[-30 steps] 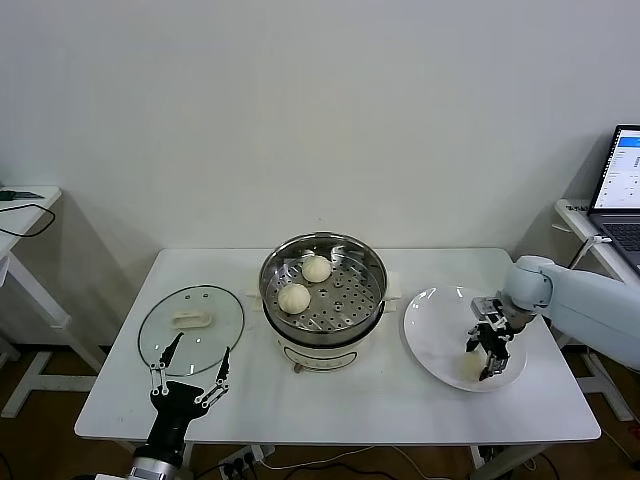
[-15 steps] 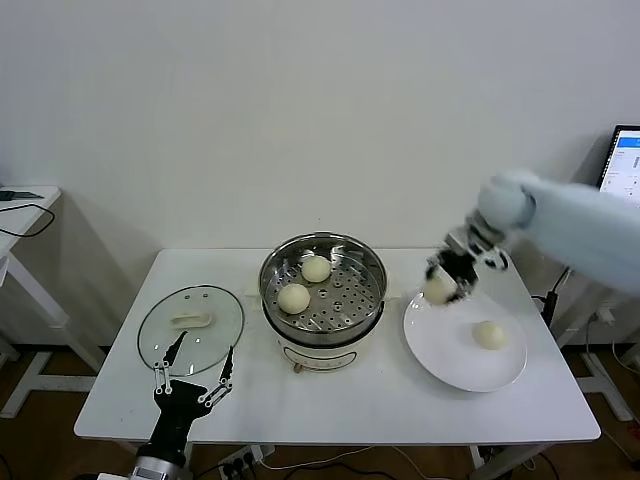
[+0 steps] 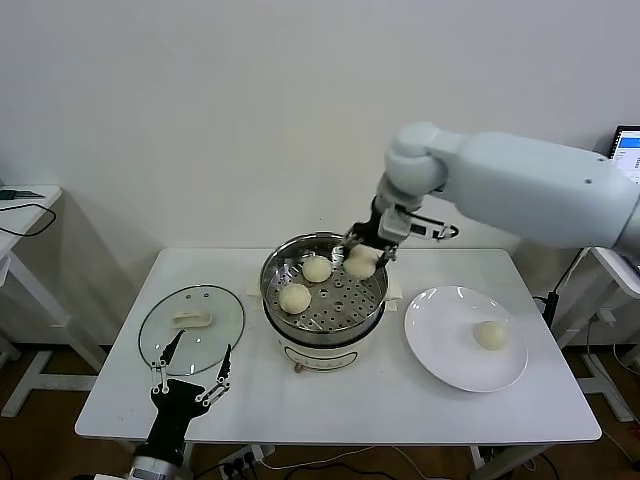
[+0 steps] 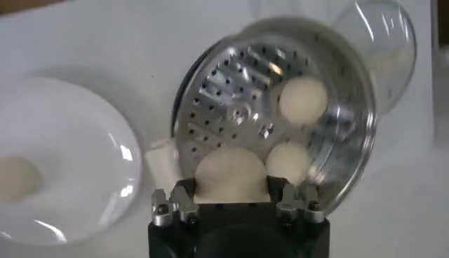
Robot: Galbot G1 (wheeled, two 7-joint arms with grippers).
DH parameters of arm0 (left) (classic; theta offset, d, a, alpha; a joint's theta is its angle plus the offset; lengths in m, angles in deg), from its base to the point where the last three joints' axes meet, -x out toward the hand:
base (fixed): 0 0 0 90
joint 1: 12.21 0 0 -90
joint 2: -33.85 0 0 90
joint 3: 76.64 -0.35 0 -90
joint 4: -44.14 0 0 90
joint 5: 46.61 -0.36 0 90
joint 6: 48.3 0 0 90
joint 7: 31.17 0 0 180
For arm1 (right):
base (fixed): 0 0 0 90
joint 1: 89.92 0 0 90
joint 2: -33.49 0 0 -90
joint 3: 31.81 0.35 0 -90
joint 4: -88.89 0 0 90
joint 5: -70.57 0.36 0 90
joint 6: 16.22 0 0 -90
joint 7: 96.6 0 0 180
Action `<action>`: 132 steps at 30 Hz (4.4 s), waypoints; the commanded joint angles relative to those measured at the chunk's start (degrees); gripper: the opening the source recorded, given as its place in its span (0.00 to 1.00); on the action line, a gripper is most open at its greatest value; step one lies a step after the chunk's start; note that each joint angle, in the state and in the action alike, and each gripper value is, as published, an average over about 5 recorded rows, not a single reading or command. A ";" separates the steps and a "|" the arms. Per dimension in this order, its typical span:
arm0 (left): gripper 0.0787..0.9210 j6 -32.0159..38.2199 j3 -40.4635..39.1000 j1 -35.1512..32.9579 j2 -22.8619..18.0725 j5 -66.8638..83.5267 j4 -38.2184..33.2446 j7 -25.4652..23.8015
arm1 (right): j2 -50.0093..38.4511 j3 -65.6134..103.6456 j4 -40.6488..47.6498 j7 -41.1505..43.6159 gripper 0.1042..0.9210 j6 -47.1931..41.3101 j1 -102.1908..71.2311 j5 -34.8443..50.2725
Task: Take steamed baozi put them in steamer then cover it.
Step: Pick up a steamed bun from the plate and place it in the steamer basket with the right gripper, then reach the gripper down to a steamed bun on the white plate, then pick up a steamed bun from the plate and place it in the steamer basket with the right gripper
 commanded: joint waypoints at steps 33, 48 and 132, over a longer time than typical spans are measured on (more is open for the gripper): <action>0.88 0.92 0.09 0.15 -0.14 0.02 0.28 0.69 | 5.72 1.42 1.84 -7.26 0.87 11.35 -10.51 -18.28; 0.88 0.30 -0.24 0.73 0.17 -0.05 0.20 0.72 | -14.49 6.79 4.77 -0.03 0.88 -12.78 -2.26 13.83; 0.88 -0.15 -1.92 1.33 0.80 0.15 -0.18 1.21 | -4.58 -6.73 16.63 19.84 0.66 -40.42 8.43 33.98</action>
